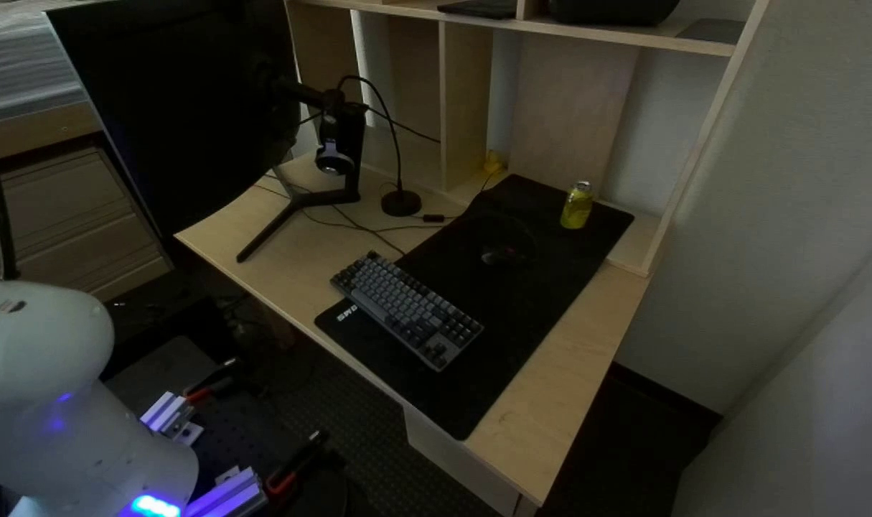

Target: Move the soda can to the front of the mat, put the headphones on the back of the monitor, then switch on the desk lamp

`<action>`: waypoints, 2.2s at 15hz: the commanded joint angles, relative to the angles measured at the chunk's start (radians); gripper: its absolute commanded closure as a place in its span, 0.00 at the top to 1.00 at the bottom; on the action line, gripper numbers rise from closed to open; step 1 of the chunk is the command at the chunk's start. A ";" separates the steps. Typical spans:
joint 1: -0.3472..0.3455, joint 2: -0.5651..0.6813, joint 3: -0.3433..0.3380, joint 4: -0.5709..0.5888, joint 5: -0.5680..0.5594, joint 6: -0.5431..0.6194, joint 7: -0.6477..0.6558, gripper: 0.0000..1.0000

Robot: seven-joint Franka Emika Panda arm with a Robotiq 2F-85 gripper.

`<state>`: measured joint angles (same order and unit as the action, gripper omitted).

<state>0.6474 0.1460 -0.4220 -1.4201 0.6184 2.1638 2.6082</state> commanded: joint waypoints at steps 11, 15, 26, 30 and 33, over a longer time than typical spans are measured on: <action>-0.292 -0.120 -0.007 -0.323 0.134 -0.014 -0.011 1.00; -0.375 0.053 0.003 -0.374 0.236 0.071 -0.005 1.00; -0.167 0.415 -0.375 -0.265 0.600 -0.202 -0.008 1.00; -0.133 0.429 -0.407 -0.309 0.649 -0.227 -0.009 1.00; -0.062 0.507 -0.537 -0.343 0.703 -0.329 -0.005 1.00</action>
<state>0.5336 0.5896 -0.8483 -1.7211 1.2686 1.9299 2.6037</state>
